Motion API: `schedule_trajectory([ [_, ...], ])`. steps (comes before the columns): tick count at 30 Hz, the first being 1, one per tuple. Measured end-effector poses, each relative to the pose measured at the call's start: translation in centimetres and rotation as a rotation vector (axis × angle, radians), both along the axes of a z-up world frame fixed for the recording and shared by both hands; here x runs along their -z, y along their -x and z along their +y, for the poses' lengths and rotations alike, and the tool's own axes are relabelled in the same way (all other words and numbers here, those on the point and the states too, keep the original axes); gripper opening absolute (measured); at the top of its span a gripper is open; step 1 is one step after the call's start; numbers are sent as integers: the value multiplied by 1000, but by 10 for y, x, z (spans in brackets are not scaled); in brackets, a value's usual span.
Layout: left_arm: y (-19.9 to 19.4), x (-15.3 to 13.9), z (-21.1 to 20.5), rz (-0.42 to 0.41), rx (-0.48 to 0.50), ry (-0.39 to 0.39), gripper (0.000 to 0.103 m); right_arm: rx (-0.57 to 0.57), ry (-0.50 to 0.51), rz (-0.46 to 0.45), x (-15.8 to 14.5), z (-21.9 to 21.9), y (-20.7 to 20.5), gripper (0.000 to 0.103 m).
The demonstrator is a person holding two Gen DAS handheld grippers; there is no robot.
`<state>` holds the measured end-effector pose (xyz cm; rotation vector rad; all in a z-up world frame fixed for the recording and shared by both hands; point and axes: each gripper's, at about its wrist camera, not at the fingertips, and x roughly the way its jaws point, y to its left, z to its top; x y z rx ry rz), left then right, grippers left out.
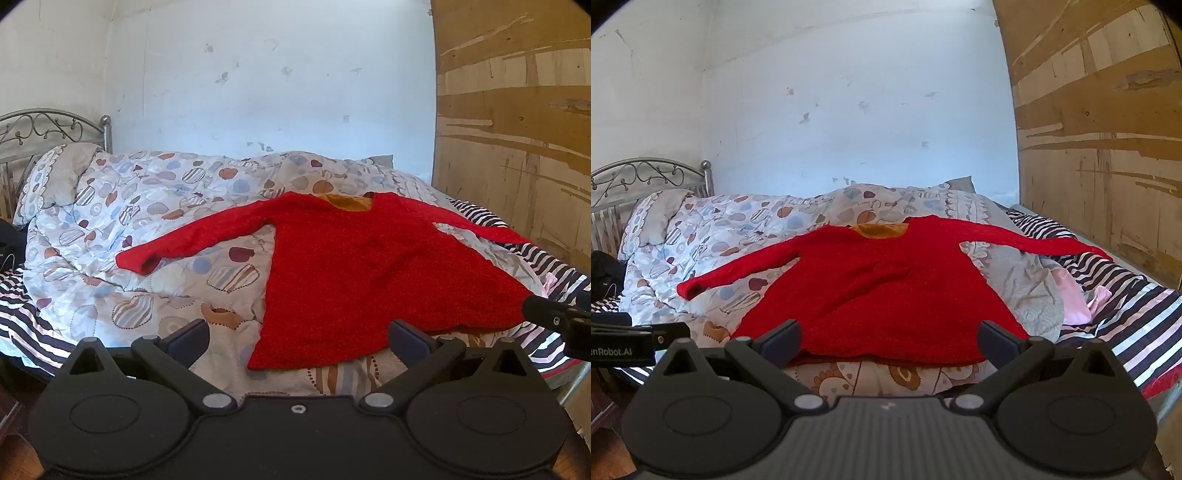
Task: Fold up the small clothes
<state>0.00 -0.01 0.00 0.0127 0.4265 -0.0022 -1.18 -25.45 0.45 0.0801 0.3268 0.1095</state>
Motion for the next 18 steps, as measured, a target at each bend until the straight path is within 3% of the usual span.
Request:
schedule_trajectory([
  [18,0,0,0,1,1,1,102,1,-2,7,3,-2,-1,103],
])
